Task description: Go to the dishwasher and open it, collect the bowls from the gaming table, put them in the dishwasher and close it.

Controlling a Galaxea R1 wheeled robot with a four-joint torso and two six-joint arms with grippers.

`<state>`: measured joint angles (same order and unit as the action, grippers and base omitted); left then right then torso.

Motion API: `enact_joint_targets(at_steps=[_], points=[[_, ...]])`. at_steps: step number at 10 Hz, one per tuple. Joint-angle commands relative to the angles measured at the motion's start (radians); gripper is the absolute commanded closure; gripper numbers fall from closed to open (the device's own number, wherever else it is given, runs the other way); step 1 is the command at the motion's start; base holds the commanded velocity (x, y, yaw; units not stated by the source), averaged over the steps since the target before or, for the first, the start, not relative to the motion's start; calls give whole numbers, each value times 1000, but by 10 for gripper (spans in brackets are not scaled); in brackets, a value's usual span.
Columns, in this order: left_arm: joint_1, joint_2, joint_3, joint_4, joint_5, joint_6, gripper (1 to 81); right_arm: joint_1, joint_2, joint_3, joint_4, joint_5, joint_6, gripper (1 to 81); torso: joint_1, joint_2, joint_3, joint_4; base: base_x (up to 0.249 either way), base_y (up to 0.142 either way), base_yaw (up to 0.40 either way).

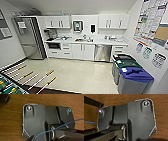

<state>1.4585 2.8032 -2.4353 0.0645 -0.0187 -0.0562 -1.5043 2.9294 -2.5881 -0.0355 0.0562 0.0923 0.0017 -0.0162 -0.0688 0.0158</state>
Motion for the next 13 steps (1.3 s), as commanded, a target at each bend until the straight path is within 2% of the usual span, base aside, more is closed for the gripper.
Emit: enact_joint_targets(at_steps=[1, 13], points=[[-45, -19, 5, 8, 52, 2, 10, 46, -7, 2, -13, -52, -5, 10, 0, 0, 0, 0, 115, 0, 0], [-46, -20, 5, 8, 52, 2, 10, 48, -7, 2, -14, -53, -5, 10, 0, 0, 0, 0, 115, 0, 0]])
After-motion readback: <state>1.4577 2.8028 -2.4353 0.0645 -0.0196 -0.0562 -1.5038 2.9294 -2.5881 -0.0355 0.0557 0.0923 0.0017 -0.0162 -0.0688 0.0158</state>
